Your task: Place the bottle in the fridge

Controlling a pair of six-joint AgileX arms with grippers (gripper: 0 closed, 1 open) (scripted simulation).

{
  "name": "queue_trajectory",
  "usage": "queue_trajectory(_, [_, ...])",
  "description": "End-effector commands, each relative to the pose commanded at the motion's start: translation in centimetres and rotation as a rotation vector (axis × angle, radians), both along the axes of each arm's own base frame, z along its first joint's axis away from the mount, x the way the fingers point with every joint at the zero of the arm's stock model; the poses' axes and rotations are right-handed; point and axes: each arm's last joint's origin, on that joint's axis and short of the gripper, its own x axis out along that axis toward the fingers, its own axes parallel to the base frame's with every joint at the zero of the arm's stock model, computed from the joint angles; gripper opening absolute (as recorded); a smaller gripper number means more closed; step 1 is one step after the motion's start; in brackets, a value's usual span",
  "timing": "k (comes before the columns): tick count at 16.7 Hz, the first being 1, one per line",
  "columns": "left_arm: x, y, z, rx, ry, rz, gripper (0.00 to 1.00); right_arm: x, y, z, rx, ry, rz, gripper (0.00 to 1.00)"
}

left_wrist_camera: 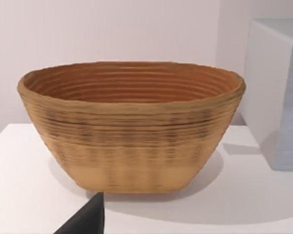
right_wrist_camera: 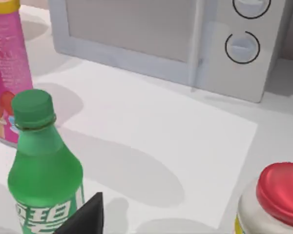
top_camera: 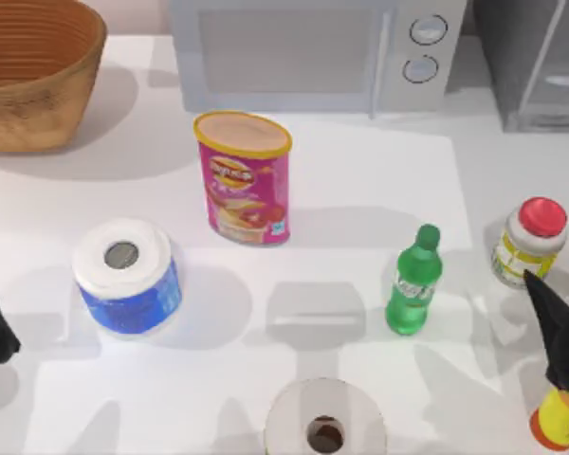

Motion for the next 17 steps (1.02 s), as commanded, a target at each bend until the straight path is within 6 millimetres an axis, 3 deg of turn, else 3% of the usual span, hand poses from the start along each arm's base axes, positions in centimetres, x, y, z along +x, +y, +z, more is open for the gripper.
queue_trajectory(8, [0.0, 0.0, 0.0, 0.0, 0.0, 0.0, 1.0, 3.5, 4.4, -3.6, -0.081, 0.161, 0.284, 1.0])
queue_trajectory(17, [0.0, 0.0, 0.0, 0.0, 0.0, 0.0, 1.0, 3.8, 4.9, -4.4, -0.089, 0.178, 0.311, 1.0])
